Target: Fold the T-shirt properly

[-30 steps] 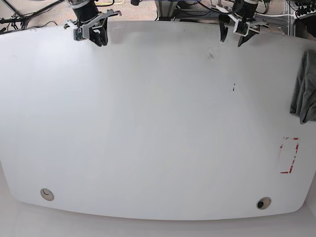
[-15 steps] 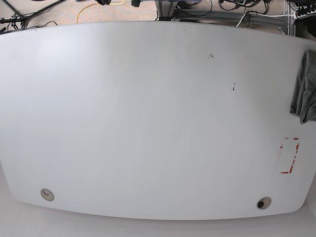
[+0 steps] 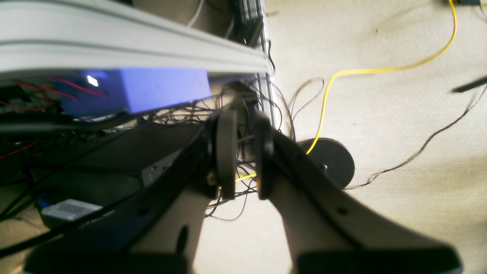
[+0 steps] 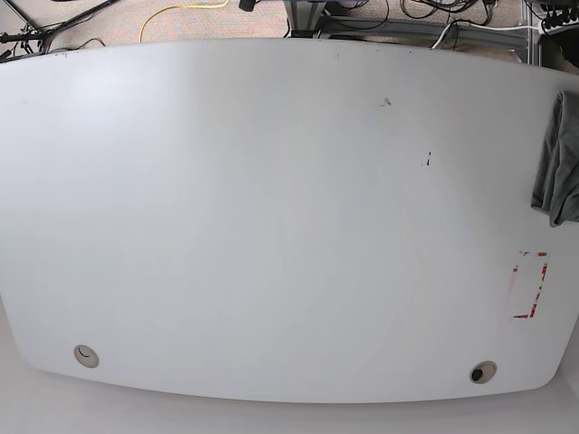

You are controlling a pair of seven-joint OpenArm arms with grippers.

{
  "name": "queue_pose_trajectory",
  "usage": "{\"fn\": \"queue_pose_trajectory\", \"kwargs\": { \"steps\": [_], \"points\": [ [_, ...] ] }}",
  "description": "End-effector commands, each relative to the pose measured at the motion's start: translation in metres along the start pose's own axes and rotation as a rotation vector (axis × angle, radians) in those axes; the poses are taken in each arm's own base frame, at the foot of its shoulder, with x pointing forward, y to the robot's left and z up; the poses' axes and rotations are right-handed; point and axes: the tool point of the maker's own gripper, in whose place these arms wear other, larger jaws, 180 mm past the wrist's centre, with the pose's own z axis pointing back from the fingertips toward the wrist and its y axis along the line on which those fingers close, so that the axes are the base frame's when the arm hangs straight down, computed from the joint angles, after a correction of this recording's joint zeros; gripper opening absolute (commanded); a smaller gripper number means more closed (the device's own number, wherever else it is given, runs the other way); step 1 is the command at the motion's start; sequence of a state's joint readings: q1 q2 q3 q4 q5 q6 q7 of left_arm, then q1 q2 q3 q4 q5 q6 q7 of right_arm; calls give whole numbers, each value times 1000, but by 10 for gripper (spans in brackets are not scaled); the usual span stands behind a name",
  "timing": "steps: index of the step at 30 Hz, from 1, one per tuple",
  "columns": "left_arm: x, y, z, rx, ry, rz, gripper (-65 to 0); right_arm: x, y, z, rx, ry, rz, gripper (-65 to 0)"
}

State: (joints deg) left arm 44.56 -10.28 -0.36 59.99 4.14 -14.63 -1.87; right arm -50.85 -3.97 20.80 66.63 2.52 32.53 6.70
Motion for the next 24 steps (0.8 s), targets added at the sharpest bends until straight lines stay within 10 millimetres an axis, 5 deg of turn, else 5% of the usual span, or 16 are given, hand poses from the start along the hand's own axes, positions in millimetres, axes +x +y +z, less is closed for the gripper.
{"fn": "queue_pose_trajectory", "kwargs": {
  "steps": [1,12,24],
  "points": [
    [-7,11,-13,5,21,50,-368,-7,-4,-12,14,20,-14,-571],
    [6,33,-64,10,120,100,-365,6,-15,-64,19,61,-44,-566],
    [30,23,-97,-6,214,198,-367,28,-59,-107,-94,154,-78,-563]
  ]
}}
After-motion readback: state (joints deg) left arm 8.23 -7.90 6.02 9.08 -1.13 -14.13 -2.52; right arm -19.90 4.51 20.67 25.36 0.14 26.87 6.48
